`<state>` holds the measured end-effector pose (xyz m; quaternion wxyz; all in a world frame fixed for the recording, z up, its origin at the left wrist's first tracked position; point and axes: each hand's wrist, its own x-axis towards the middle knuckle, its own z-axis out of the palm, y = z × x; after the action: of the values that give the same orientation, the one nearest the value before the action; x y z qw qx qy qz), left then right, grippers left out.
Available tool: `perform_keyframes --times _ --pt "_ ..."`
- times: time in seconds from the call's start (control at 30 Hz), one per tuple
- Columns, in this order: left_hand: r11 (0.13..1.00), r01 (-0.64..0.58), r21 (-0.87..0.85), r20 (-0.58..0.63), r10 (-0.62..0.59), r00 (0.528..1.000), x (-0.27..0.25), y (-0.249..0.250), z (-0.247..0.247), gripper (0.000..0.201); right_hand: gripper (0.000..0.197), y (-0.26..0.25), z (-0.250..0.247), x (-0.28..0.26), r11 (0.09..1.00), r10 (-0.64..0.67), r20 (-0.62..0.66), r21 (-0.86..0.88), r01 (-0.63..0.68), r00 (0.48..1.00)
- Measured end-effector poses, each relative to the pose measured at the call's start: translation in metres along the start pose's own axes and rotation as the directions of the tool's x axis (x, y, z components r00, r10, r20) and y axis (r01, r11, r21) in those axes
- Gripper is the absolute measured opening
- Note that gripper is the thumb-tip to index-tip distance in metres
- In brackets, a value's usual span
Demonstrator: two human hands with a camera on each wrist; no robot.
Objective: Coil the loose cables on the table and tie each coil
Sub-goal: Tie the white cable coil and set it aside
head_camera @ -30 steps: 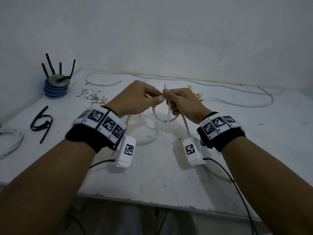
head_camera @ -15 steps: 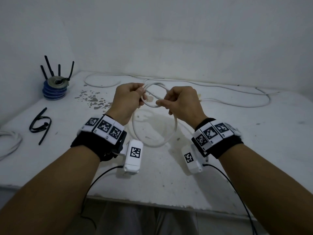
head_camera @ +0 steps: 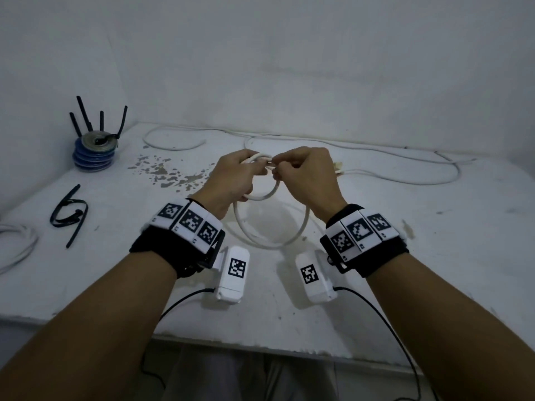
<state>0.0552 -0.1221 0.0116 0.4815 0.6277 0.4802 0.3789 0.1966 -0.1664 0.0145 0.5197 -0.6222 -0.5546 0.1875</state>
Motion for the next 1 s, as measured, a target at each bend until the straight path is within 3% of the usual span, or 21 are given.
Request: perform_keyframes --times 0.1,0.23,0.33,0.4,0.47,0.57,0.63,0.77,0.83,1.0 --pt "0.998 -0.031 -0.049 0.017 0.032 0.999 0.0 -0.004 -0.001 0.01 0.016 -0.003 -0.005 0.0 1.0 -0.004 0.002 0.009 0.004 1.0" --pt "0.981 -0.03 -0.194 -0.076 0.016 0.997 0.0 -0.008 -0.003 0.005 0.013 -0.009 -0.01 0.002 0.968 -0.117 0.019 -0.223 0.118 0.993" --pt "0.956 -0.034 -0.292 -0.068 0.015 0.998 -0.002 -0.007 -0.007 0.011 0.009 -0.016 -0.016 0.003 0.952 -0.203 -0.038 -0.241 0.188 0.979" --pt "0.951 -0.063 -0.304 -0.034 0.055 0.998 -0.004 -0.006 -0.01 0.016 0.022 -0.017 -0.024 0.01 0.973 -0.156 -0.077 -0.184 0.139 0.985" --pt "0.953 -0.104 -0.284 -0.01 0.105 0.994 -0.006 -0.004 -0.011 0.019 0.034 -0.018 -0.03 0.016 0.996 0.003 0.091 -0.085 0.004 0.996" --pt "0.958 -0.176 -0.227 -0.046 0.17 0.984 -0.005 -0.002 -0.009 0.019 0.038 -0.015 -0.03 0.015 0.989 0.131 0.381 0.019 -0.149 0.915" --pt "0.962 -0.224 -0.157 -0.082 0.213 0.974 -0.005 -0.003 -0.007 0.016 0.036 -0.014 -0.028 0.013 0.953 0.193 0.468 0.119 -0.278 0.862" --pt "0.97 -0.228 -0.088 -0.079 0.221 0.972 -0.009 -0.007 -0.009 0.009 0.029 -0.012 -0.027 0.012 0.79 0.277 0.651 0.264 -0.553 0.706" --pt "0.973 -0.218 -0.073 -0.058 0.214 0.975 -0.011 -0.007 -0.011 0.01 0.025 -0.008 -0.028 0.011 0.742 0.278 0.711 0.268 -0.614 0.646" --pt "0.977 -0.193 -0.095 0.05 0.198 0.979 -0.017 -0.001 -0.015 0.01 0.021 -0.008 -0.033 0.013 0.686 0.349 0.745 0.209 -0.697 0.568"
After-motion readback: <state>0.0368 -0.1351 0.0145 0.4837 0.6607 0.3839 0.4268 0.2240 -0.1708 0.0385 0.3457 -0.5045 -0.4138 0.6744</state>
